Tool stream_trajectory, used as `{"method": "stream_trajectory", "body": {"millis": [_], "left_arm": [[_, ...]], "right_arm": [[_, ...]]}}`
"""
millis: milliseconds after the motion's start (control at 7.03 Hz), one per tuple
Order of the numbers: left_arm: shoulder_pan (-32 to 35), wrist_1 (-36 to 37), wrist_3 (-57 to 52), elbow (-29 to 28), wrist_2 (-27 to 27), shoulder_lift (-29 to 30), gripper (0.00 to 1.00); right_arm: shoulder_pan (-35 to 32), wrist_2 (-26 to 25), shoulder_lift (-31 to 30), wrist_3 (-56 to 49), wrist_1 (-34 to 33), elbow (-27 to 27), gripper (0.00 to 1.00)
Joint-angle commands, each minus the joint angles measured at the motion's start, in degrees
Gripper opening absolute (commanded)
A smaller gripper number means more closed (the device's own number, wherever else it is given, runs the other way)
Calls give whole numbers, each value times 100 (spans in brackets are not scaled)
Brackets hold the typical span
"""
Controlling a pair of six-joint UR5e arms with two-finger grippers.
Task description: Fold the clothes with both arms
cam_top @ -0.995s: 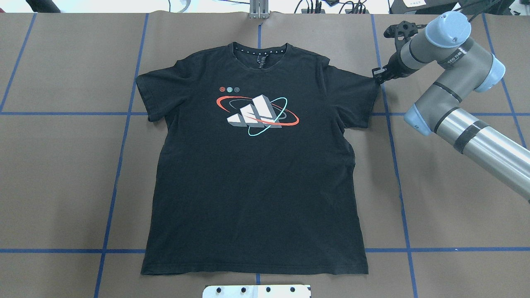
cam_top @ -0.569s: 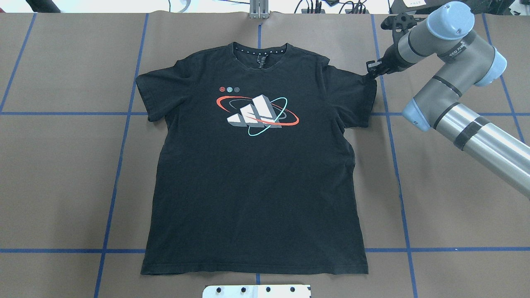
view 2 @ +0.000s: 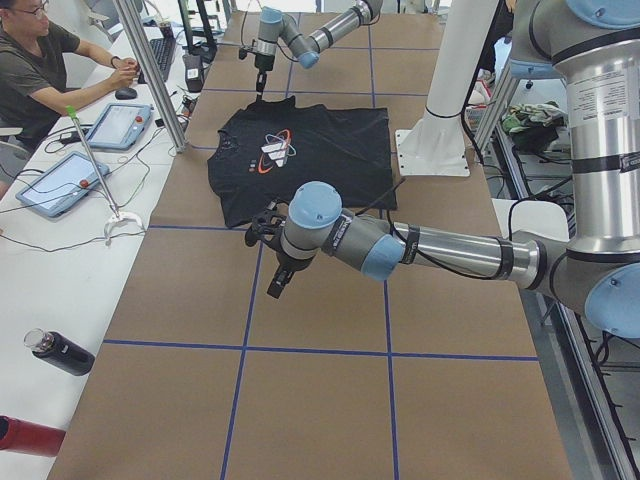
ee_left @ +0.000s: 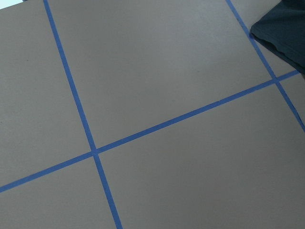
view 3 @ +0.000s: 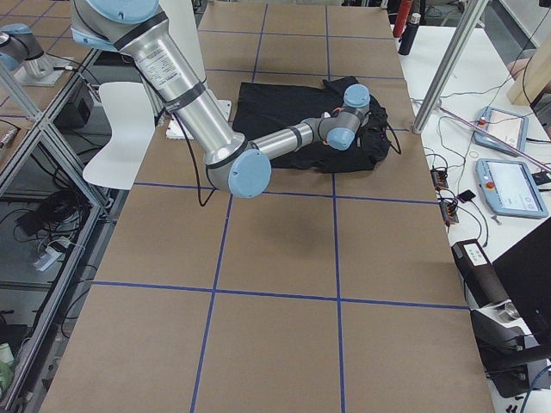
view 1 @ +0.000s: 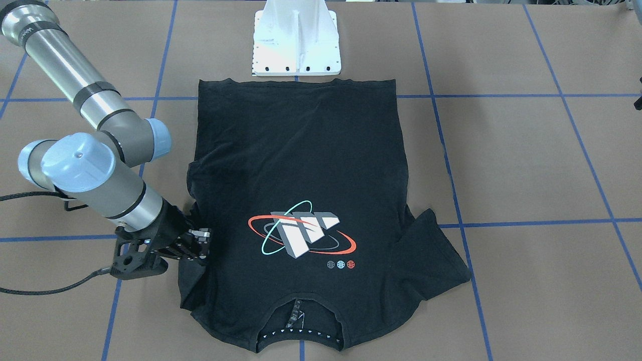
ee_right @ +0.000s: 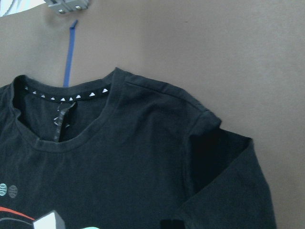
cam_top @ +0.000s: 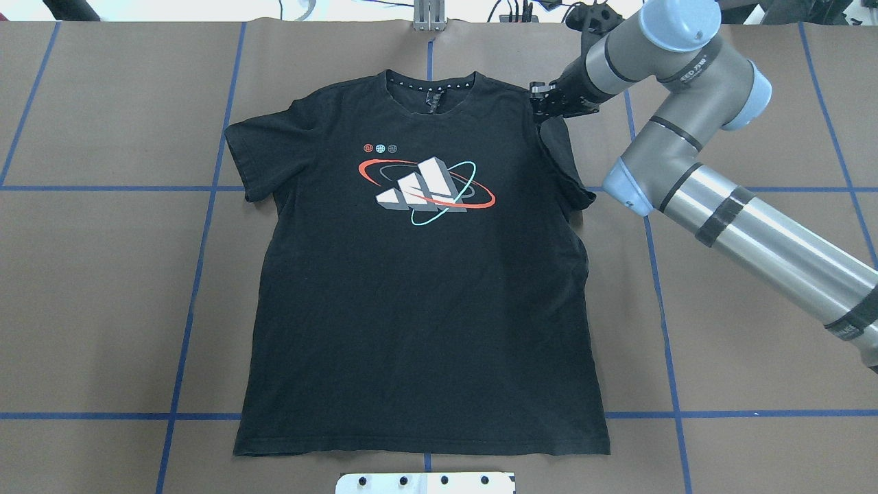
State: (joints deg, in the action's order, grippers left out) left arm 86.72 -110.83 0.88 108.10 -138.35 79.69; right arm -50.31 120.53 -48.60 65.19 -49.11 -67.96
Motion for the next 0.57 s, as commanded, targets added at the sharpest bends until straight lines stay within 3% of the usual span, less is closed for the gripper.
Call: {"method": "stream_trajectory", "body": {"millis": [0, 284, 427], "left_arm": [[3, 0, 0, 1, 1, 3, 100], [-6, 9, 26, -8, -17, 37, 100], [-15, 0, 235, -69, -182, 151, 100]], "right_arm": [[311, -432, 403, 284, -2, 317, 0], [408, -643, 518, 284, -2, 503, 0], [513, -836, 518, 293, -11, 547, 20]]}}
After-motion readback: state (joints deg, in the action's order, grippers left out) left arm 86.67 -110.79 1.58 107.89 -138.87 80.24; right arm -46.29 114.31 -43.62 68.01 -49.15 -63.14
